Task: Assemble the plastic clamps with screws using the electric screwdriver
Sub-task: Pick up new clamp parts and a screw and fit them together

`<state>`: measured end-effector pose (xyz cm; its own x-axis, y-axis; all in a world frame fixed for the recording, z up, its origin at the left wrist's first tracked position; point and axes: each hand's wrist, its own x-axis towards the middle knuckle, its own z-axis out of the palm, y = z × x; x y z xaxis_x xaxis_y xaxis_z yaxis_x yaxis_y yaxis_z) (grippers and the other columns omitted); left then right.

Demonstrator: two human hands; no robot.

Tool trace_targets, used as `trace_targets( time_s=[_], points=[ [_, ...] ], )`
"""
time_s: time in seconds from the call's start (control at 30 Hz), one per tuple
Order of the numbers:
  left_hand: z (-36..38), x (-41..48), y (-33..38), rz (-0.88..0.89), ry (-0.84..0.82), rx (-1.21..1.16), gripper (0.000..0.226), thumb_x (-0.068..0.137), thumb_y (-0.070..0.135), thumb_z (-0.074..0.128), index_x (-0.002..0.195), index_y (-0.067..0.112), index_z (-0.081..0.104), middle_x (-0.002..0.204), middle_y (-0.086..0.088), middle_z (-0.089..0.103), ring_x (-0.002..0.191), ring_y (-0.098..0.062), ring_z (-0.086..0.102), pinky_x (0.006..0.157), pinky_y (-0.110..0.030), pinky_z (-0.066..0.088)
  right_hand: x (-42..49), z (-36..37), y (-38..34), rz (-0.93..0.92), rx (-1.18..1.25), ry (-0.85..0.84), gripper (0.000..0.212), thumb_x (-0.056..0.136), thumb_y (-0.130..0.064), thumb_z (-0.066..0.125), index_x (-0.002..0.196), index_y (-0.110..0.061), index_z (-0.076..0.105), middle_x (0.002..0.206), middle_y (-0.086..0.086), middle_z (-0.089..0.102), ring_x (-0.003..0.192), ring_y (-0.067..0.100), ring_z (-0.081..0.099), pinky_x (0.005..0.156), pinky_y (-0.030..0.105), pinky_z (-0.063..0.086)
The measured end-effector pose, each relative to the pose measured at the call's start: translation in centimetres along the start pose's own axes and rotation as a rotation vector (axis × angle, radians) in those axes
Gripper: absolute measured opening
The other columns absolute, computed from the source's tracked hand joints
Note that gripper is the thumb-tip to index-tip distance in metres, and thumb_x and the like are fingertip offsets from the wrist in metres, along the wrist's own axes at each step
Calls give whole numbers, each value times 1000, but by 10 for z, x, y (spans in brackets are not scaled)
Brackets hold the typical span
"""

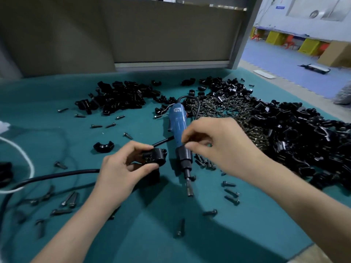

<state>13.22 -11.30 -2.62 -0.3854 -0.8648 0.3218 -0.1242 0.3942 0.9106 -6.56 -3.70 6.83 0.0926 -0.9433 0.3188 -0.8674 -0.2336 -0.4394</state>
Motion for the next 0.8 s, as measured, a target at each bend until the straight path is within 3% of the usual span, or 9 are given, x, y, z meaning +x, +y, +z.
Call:
trace_targets(
  time_s=[0.1,0.2,0.3,0.43,0.57,0.67,0.8],
  points=[
    [-1,0,1,20,13,13,31,60,26,77,88,29,65,86,16,73,80,-3,69,73,-11,51,16,19,-29,-140,-97,-70,11,89,-7,66,97,-9,72,98,4,62,87,19,59,83,32,46],
    [-2,0,4,83,20,169,35,65,20,83,82,38,59,81,23,69,75,2,65,71,-9,47,29,35,-40,-200,-262,-224,20,95,-9,56,112,-13,67,112,3,51,94,23,57,86,35,43],
    [-1,0,4,93,29,216,42,67,8,84,77,37,55,75,31,66,72,10,62,65,-3,41,36,37,-49,-300,-494,-350,21,93,-4,53,109,-15,61,106,-1,41,88,19,54,82,34,46],
    [-2,0,6,83,18,209,40,70,6,81,80,35,57,78,27,66,69,11,60,60,-3,40,43,32,-63,-395,-617,-475,19,87,2,54,98,-13,56,96,0,32,82,19,42,78,33,47],
    [-2,1,3,68,30,221,41,69,2,81,73,32,54,74,26,65,64,12,57,58,-5,40,52,31,-63,-344,-551,-506,19,91,-4,53,104,-12,63,109,1,52,89,20,54,76,31,46],
    [0,2,2,98,28,233,40,67,6,84,76,33,56,76,30,65,67,14,59,62,-2,40,58,24,-57,-249,-477,-502,14,92,-15,59,104,-19,66,94,-1,57,97,23,58,82,34,48],
    [-1,2,-1,129,12,182,28,67,7,83,84,16,62,82,22,68,72,9,61,68,-4,41,57,26,-48,-181,-348,-446,5,89,-22,67,92,-18,68,88,0,59,95,24,59,82,35,48]
  ],
)
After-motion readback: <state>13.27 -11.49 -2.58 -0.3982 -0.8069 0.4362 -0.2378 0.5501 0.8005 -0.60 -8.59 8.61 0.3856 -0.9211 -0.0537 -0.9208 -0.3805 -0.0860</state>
